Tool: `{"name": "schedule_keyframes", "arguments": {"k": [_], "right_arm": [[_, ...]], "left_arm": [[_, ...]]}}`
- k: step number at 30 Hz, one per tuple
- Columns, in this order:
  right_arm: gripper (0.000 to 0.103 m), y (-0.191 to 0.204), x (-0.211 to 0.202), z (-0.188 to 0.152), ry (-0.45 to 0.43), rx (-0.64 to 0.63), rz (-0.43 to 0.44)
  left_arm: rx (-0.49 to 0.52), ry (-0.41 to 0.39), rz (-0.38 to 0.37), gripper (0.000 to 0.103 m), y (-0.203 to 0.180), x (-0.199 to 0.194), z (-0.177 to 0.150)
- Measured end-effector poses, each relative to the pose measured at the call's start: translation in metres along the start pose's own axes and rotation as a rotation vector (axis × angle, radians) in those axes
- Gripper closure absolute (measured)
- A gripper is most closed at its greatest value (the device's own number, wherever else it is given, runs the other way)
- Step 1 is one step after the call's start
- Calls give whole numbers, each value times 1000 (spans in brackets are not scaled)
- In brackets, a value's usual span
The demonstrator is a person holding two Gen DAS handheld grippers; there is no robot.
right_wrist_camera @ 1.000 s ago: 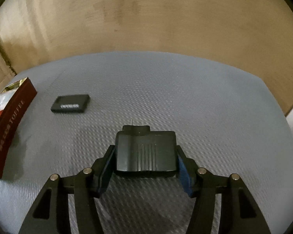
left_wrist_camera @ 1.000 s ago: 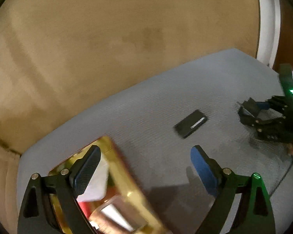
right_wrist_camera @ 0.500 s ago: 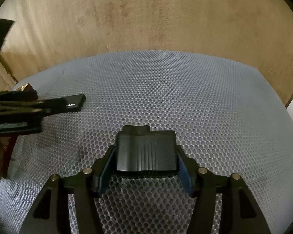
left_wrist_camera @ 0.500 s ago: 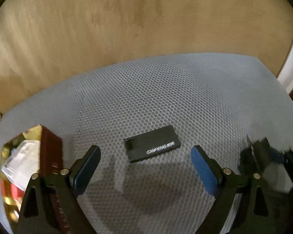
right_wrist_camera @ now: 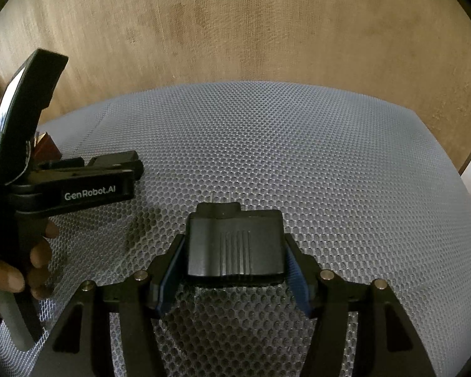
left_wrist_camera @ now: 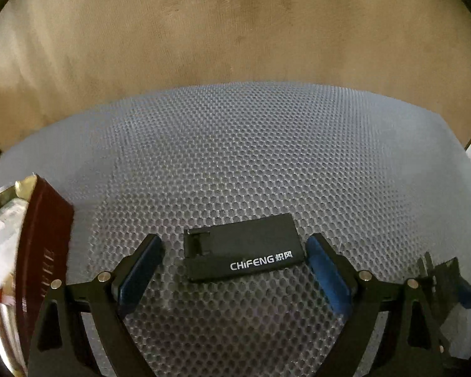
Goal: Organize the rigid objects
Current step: 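Carry the black CHIFENG power bank into the gold tray and open the left tool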
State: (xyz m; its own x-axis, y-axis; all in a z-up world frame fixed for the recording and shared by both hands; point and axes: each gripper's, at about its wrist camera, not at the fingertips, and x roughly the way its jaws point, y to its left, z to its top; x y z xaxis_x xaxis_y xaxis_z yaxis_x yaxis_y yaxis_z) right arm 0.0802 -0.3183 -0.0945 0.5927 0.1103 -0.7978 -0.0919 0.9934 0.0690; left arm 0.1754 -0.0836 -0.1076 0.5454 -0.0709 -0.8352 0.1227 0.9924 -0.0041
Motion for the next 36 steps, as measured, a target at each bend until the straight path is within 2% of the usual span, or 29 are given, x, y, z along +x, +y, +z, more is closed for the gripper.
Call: {"name": "schedule_keyframes", "arguments": {"k": [2, 6, 22, 36], "right_arm": [[41, -2, -2, 0, 0, 0, 0], [41, -2, -2, 0, 0, 1, 1], [41, -1, -1, -2, 1, -5, -7], [41, 6, 4, 6, 7, -28, -36]], "left_arm": [[-9, -3, -7, 13, 2, 0, 0], [18, -23, -29, 35, 0, -6, -2], [37, -17, -80, 35, 8, -2, -1], [58, -32, -56, 35, 12, -18, -9]]}}
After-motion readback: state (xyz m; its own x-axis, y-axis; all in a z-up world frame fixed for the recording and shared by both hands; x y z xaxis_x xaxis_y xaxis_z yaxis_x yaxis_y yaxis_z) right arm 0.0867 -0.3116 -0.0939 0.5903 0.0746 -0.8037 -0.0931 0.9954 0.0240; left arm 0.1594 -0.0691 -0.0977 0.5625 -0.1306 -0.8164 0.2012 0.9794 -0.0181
